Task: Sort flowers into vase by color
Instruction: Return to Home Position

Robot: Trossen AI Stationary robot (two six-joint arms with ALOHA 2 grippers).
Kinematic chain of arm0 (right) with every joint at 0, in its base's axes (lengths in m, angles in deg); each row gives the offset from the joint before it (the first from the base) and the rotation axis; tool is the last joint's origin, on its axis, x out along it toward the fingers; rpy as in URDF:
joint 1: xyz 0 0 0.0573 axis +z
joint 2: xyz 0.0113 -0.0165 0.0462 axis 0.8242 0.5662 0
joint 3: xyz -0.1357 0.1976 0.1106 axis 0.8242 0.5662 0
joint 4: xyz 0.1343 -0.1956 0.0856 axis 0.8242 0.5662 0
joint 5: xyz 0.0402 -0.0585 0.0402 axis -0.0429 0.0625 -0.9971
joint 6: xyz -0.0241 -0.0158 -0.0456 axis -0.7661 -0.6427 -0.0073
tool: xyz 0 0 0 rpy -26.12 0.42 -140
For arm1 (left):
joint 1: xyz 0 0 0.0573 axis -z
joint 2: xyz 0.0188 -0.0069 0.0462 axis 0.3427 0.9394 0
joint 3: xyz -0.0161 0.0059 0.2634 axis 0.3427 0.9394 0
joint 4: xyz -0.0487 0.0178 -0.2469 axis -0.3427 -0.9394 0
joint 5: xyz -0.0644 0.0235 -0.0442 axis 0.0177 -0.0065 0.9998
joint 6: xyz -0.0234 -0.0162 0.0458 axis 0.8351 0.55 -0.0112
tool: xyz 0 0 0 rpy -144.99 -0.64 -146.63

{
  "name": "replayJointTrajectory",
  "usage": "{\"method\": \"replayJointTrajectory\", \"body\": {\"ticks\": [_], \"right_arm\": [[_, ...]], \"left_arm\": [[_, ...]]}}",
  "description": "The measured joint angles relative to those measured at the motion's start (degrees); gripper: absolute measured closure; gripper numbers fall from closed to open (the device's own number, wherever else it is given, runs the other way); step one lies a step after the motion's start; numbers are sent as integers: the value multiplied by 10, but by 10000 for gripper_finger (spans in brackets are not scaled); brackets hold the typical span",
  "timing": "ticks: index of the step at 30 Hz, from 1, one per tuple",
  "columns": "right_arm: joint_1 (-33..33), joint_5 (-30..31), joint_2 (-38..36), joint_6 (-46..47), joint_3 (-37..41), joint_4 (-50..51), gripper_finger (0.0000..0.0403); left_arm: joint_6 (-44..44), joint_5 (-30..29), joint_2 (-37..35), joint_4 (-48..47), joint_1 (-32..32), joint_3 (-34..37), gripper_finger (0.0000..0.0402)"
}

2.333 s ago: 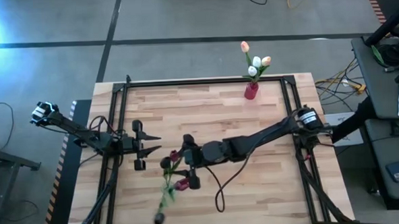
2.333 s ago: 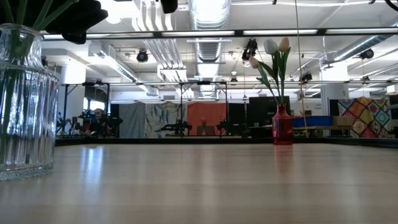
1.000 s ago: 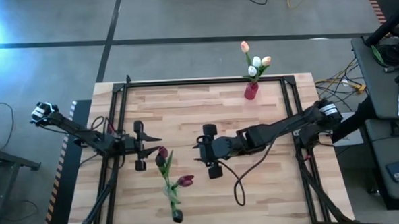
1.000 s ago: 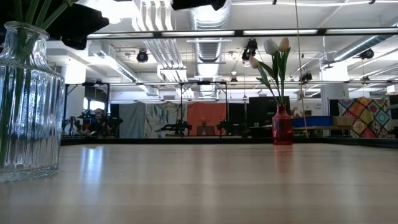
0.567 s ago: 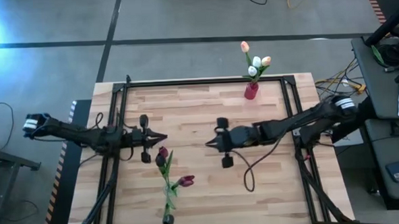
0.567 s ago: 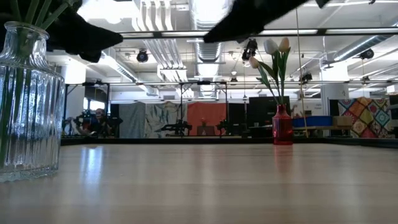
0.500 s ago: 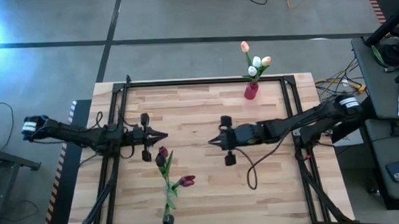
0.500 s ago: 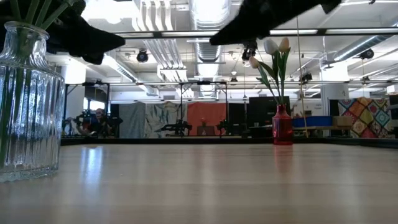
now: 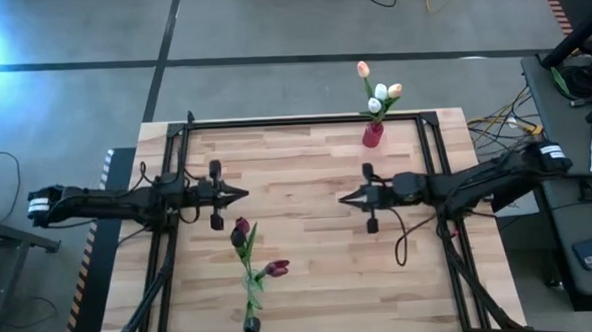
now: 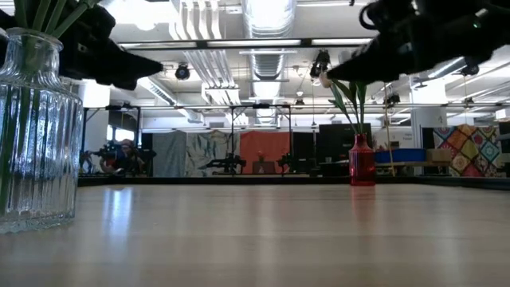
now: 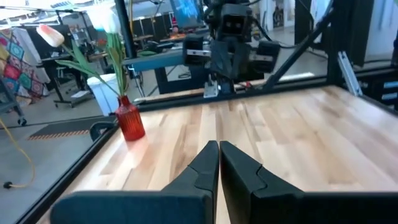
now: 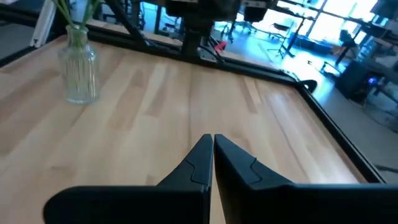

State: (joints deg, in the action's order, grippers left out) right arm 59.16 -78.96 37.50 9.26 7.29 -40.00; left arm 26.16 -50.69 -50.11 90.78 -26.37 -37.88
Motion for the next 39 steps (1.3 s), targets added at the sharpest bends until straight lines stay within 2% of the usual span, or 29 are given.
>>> {"method": "replayJointTrajectory", "body": {"ticks": [9, 18, 23, 28, 31, 35, 39], "right_arm": [[-34, -18, -147, 5, 127, -34, 394], [-57, -38, -362, -9, 224, 4, 394], [-111, -91, -492, 13, 229, 123, 394], [-161, -119, -585, 12, 229, 202, 394], [-190, -134, -623, 17, 229, 257, 394], [-222, -135, -618, 33, 229, 275, 394], [-238, -134, -621, 35, 229, 275, 394]], "left_arm": [[0, -2, -51, 60, -2, 79, 402], [-13, -5, -151, -28, -24, 79, 402], [-8, 10, -223, -91, -55, 79, 402], [-8, 29, -307, -163, -102, 80, 402], [3, 63, -358, -212, -141, 80, 401], [18, 100, -356, -222, -185, 80, 401], [21, 103, -361, -222, -199, 80, 401]]}}
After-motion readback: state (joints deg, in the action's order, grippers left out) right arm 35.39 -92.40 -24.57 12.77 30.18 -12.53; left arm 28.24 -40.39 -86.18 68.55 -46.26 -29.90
